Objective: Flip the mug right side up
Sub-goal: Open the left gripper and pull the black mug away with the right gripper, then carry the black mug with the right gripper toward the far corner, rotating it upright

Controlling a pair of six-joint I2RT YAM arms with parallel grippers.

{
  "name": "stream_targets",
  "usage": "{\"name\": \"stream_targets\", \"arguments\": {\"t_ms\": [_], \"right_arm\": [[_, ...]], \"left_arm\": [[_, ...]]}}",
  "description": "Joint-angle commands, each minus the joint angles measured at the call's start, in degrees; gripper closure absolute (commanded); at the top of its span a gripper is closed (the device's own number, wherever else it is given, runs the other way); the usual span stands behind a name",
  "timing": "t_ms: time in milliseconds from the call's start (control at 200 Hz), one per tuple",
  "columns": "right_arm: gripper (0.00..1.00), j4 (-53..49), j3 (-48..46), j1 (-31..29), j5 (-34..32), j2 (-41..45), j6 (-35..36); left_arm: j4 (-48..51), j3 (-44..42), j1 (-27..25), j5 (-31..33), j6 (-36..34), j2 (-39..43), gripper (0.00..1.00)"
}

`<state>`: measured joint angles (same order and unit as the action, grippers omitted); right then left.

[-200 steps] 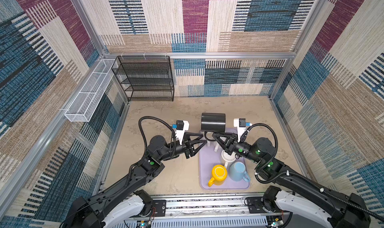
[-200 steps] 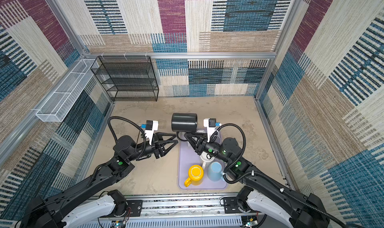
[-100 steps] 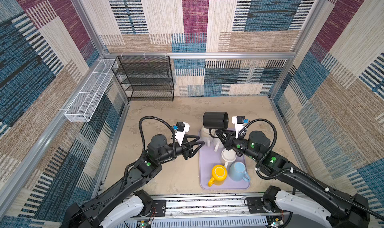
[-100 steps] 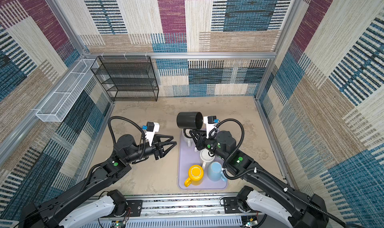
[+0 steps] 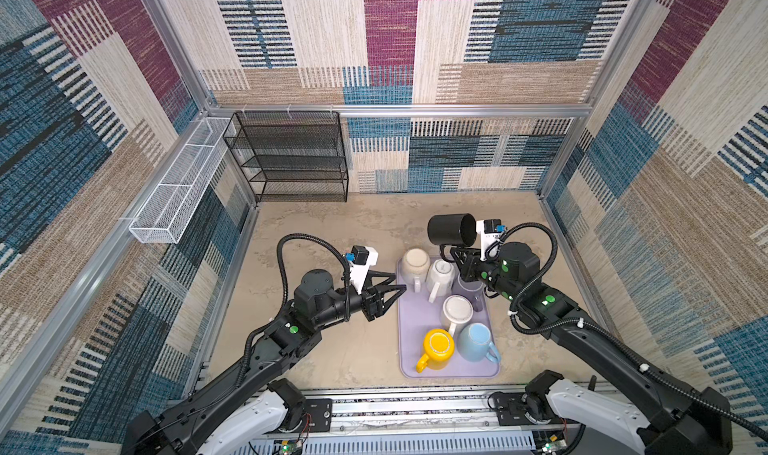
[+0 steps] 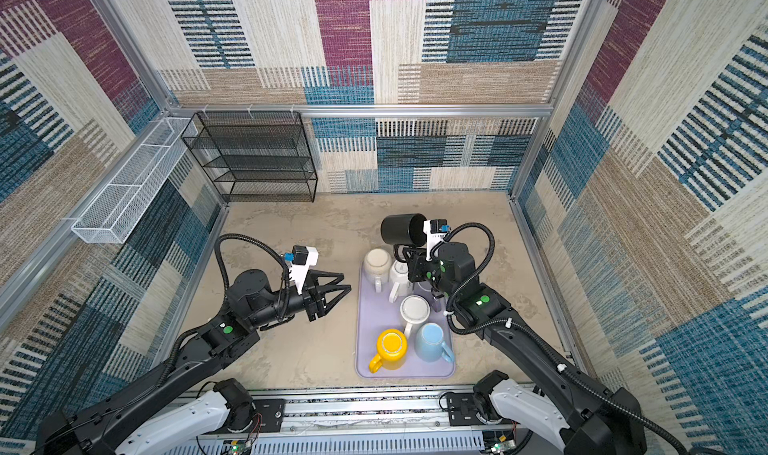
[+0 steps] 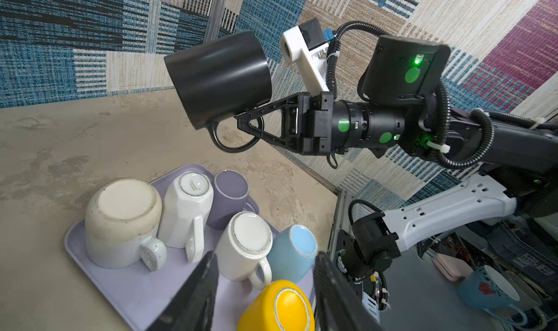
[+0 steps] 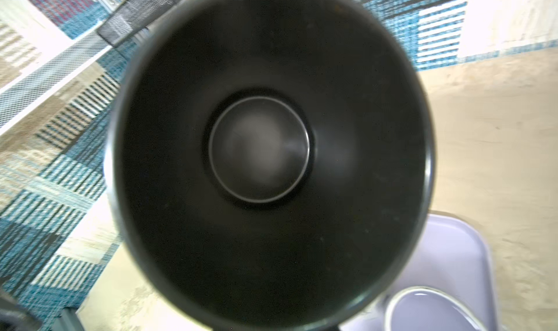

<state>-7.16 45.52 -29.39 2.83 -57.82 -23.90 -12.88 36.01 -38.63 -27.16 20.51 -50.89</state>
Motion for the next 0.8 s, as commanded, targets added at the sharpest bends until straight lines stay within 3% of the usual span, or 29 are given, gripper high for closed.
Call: {"name": "stream_targets", "arguments": {"t_ms": [0, 511, 791], "right_arm": [[1.00, 2.7, 2.3, 2.3, 1.2, -1.4, 3.7], [1.00, -7.2, 14.0, 13.3, -3.3, -11.0, 13.5], [1.00, -11.6, 22.3, 19.3, -7.0, -21.9, 17.3]], "left_arm": [[0.7, 0.7, 0.1, 0.7, -1.4, 0.2, 0.48], [3.3, 1.3, 0.1, 1.9, -1.8, 1.4, 0.48], [5.4, 1.2, 0.1, 3.3, -2.7, 3.1, 0.49]]}}
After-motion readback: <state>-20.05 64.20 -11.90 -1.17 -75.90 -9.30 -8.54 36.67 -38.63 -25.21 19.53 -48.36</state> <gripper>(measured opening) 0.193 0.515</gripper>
